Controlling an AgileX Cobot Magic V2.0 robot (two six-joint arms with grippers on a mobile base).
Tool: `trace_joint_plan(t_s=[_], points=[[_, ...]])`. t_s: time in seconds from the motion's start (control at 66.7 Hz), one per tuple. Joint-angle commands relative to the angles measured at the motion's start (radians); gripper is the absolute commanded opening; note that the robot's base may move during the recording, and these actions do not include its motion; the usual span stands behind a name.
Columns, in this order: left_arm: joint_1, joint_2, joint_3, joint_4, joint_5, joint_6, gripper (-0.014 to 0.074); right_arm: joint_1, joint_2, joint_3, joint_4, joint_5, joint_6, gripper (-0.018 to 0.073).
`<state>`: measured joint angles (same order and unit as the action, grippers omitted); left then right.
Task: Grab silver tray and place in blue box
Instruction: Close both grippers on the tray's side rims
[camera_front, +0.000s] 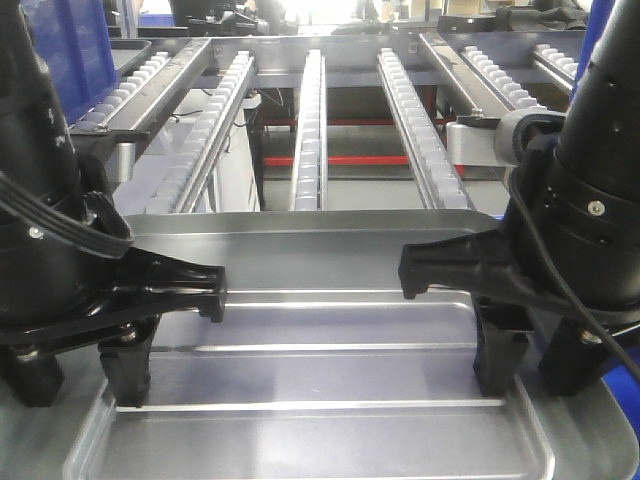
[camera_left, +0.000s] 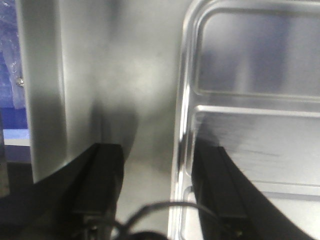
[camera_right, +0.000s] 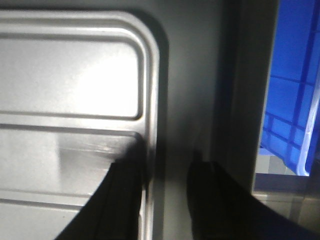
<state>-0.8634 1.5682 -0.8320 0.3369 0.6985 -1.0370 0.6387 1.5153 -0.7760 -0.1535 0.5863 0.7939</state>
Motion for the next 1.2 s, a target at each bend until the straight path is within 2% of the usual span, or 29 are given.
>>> trace_joint_plan(t_s=[0.0,0.27,0.39,0.509,0.644,1.004,1.184], points=[[-0.002,-0.016,-0.017,0.010,0.003,-0.008,0.0244,-0.008,-0.025,-0.023,-0.012,-0.008,-0.001,0.0364],[-0.002,-0.016,-0.017,0.010,0.007,-0.008,0.0227,-0.008,-0.025,-0.023,-0.012,-0.008,-0.001,0.0363],[-0.002,-0.016,-0.017,0.010,0.007,-0.008,0.0110,-0.008,-0.025,-0.023,-0.012,-0.008,-0.001,0.0329],[-0.002,-0.016,-0.017,0.008,0.007,-0.008,-0.0020,-0.008,-0.025,-0.023,-0.012,-0.008,-0.001,0.0193],[-0.002,-0.016,-0.017,0.001,0.007,-0.008,-0.0010,-0.008,-0.025,-0.023,-0.012,-0.008,-0.001,0.0046],[-0.002,-0.020,-0.019,-0.007,-0.005,-0.008,-0.0004,-0.008,-0.026,-0.023,-0.012,-0.009,-0.004,0.0052],[-0.002,-0.068,-0.019,-0.010,-0.005,-0.008,-0.0004,-0.008,-0.032,-0.025,-0.012,0.035,-0.009,0.0052]])
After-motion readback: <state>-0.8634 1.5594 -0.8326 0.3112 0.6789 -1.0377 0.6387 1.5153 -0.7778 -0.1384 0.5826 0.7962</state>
